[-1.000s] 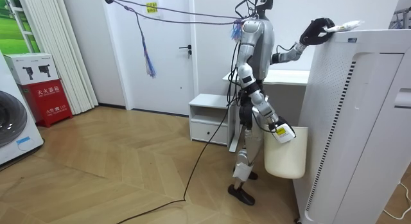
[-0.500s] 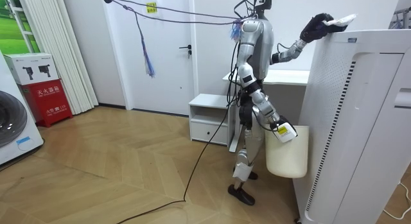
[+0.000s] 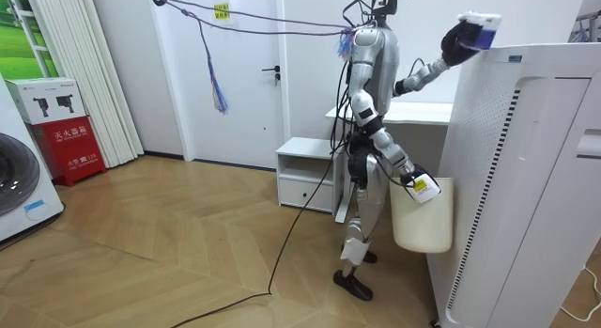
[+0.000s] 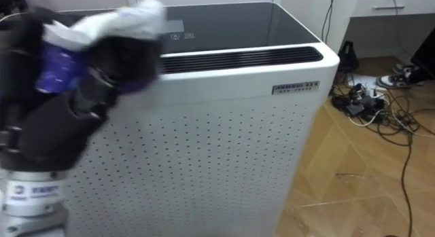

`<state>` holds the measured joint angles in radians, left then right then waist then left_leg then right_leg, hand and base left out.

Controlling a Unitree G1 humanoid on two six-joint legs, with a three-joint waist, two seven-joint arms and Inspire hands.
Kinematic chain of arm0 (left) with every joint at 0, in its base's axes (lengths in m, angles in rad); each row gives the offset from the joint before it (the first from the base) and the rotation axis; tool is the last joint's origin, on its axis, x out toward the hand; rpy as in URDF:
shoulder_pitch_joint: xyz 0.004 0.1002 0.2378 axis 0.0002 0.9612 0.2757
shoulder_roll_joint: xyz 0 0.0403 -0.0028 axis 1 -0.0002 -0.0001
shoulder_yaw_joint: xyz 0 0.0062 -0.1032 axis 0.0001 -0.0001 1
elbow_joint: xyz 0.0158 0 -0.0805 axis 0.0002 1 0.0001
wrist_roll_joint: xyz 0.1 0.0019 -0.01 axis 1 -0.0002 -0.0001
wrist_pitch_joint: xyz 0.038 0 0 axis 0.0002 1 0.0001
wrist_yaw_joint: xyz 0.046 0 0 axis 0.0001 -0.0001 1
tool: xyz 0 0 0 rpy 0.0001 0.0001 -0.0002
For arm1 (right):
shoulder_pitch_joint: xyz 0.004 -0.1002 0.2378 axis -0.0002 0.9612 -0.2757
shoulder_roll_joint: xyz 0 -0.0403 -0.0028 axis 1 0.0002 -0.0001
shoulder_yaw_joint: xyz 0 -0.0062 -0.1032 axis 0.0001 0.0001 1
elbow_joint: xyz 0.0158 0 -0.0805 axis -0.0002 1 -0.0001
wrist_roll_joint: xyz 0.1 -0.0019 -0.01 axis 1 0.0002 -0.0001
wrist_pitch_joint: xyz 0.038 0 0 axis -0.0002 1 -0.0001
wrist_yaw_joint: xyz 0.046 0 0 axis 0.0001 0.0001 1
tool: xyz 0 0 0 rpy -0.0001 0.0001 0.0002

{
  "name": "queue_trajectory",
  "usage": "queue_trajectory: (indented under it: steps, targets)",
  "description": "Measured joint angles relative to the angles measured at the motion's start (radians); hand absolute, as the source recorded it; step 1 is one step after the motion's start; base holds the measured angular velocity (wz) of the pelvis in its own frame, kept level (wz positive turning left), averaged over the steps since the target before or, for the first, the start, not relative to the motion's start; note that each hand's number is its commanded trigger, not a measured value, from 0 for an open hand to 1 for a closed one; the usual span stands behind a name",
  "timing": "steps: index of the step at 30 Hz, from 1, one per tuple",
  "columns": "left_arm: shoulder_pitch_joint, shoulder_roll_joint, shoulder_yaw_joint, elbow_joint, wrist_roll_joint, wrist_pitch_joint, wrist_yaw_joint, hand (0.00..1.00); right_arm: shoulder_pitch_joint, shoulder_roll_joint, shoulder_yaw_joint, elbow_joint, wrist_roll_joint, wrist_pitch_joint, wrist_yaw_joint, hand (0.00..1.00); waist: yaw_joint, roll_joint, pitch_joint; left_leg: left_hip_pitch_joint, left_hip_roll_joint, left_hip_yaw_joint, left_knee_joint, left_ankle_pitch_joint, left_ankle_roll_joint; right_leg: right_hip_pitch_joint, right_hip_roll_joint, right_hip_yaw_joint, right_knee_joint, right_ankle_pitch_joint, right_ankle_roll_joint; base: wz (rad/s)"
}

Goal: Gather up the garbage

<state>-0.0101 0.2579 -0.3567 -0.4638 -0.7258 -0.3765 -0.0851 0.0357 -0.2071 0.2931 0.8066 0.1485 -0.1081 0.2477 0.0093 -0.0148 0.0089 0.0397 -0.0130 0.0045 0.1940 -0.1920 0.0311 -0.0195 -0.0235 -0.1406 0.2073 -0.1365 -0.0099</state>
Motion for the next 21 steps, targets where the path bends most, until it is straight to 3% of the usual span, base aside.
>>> queue_trajectory:
  steps: [5,8,11,14,18,21]
  targets:
    - [0.004,0.003,-0.044,0.064,-0.157,0.159,-0.200,1.00,-0.004,0.007,0.001,0.003,-0.003,0.015,0.006,1.00,-0.031,0.013,0.0052,-0.034,0.004,0.019,0.009,0.000,0.000,-0.038,0.006,0.022,0.015,0.003,-0.005,-0.13]
    - [0.003,0.006,-0.044,0.084,-0.269,0.213,-0.289,1.00,-0.005,0.007,0.005,0.003,-0.003,0.037,0.007,1.00,-0.036,0.014,0.0050,-0.041,0.006,0.038,0.012,0.000,0.000,-0.056,0.006,0.034,0.025,0.001,-0.007,-0.21]
    - [0.001,0.007,-0.042,0.099,-0.343,0.244,-0.349,1.00,-0.007,0.007,0.005,0.005,-0.045,0.048,0.009,1.00,-0.046,0.016,0.0059,-0.048,0.010,0.050,0.014,-0.001,0.000,-0.069,0.007,0.047,0.031,0.000,-0.008,-0.13]
    - [0.000,0.004,-0.042,0.117,-0.343,0.266,-0.375,1.00,-0.010,0.014,0.008,0.005,-0.099,0.064,0.010,1.00,-0.057,0.017,0.0055,-0.047,0.014,0.053,0.015,-0.001,0.000,-0.070,0.007,0.054,0.031,0.000,-0.008,-0.02]
    - [-0.028,-0.014,-0.045,0.156,-0.341,0.278,-0.390,1.00,-0.020,0.021,0.014,0.005,-0.115,0.077,0.011,1.00,-0.056,0.017,0.0058,-0.050,0.013,0.053,0.014,-0.001,0.000,-0.082,0.008,0.058,0.038,-0.003,-0.007,0.00]
    - [-0.029,-0.005,-0.044,0.183,-0.340,0.285,-0.407,1.00,-0.023,0.021,0.018,-0.008,-0.115,0.085,0.017,1.00,-0.051,0.017,0.0059,-0.053,0.013,0.060,0.014,-0.001,0.000,-0.094,0.007,0.059,0.067,-0.009,-0.009,-0.04]
